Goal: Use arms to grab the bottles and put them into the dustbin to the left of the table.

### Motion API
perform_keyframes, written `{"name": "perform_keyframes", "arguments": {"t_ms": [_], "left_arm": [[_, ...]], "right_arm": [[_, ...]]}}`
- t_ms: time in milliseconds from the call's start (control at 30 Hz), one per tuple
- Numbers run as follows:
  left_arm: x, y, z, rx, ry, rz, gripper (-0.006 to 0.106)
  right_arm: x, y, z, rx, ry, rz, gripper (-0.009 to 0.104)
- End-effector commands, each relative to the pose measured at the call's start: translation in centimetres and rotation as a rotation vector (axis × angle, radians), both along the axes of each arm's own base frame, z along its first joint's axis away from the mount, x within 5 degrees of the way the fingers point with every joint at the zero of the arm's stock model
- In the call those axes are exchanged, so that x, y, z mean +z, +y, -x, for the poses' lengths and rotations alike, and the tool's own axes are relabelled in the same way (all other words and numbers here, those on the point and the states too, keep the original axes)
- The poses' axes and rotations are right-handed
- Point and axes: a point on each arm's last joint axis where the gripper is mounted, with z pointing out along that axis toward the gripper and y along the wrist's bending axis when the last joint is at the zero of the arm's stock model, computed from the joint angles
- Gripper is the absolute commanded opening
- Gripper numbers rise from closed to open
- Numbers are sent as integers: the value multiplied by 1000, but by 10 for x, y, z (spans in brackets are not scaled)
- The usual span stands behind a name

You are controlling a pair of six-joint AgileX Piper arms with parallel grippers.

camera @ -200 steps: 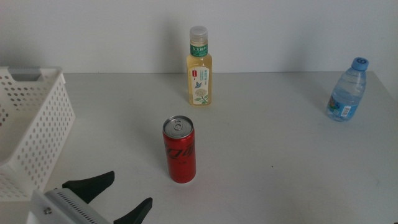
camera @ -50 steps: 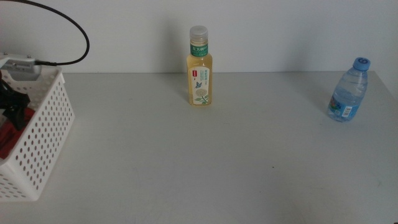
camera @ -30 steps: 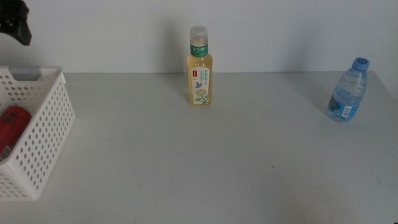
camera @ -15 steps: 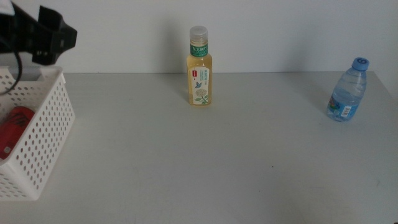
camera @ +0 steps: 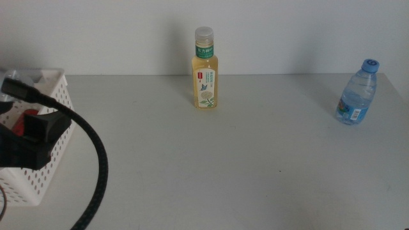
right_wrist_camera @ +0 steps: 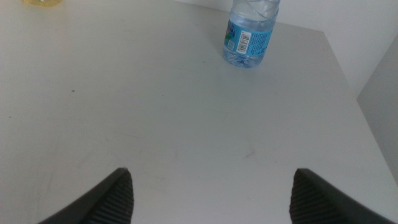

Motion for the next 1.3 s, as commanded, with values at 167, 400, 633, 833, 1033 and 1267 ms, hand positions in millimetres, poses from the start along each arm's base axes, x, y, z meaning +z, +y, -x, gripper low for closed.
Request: {"name": "perform_keyframes", "arguments": {"t_ms": [167,400,633,833,1033,1267], "left_arm": [[13,-6,-8,3,-85,138,94],[-3,-20,-47,-13,-75,136,94],[-21,-52,-89,-96,-175,169,93],[-51,-76,-125,-135,-267,213,93],[-77,-92,-162,-138,-297,243,93],[-93,-121,-212,-146,-254,250,93]], "right_arm": [[8,-1,0,-7,-88,12,64],[8,-1,0,-7,-88,12,64],[8,-1,0,-7,-88,12,64],[8,-1,0,-7,-88,12,64],[8,-1,0,-7,-88,12,64],[8,-1,0,-7,-88,12,64]]}}
